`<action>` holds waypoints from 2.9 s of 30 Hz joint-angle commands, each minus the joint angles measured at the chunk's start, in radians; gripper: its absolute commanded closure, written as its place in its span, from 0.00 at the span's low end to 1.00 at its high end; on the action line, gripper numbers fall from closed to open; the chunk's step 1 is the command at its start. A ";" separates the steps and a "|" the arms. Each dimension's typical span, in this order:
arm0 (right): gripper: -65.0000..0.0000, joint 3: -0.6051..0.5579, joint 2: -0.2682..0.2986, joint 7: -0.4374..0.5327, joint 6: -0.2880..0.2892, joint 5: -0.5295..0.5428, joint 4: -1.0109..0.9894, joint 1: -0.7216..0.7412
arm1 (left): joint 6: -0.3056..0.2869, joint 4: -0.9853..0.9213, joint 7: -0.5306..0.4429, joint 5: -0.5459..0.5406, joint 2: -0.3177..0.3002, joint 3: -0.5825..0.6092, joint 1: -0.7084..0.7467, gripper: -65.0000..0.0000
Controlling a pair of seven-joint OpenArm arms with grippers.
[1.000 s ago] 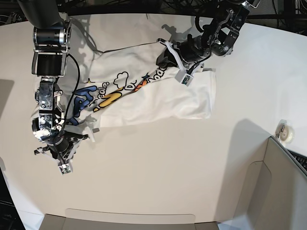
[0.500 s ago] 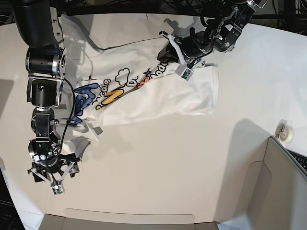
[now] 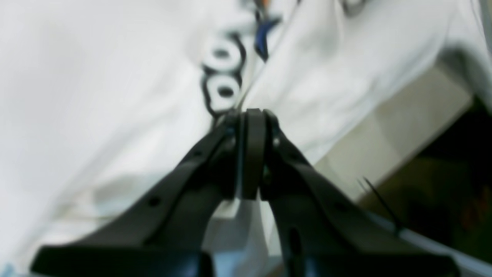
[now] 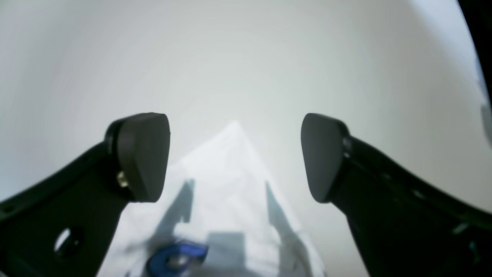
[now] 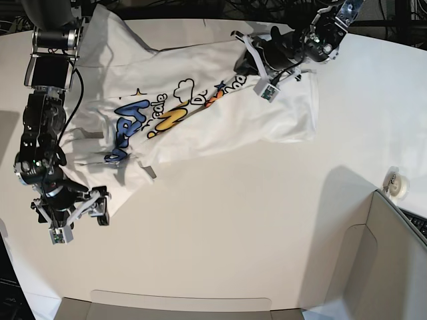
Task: Layout the t-shirt on the table in an organized manner, then fold the t-shirt properly
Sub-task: 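Drag the t-shirt hem with the right gripper to spread the body flat, then release the left gripper and move it toward the t-shirt hem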
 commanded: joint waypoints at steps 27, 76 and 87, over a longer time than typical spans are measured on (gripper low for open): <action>0.20 -0.005 0.067 -0.227 0.004 0.178 0.340 -0.526 | -0.002 0.113 0.102 -0.006 0.031 -0.206 -0.043 0.56; 0.20 -0.102 0.137 -0.122 0.003 -0.220 0.060 -0.443 | 0.147 0.067 -0.045 1.014 -0.211 0.264 0.209 0.55; 0.20 -0.108 0.134 -0.124 0.003 -0.220 0.060 -0.446 | 0.142 0.000 -0.045 1.014 -0.213 0.265 0.134 0.68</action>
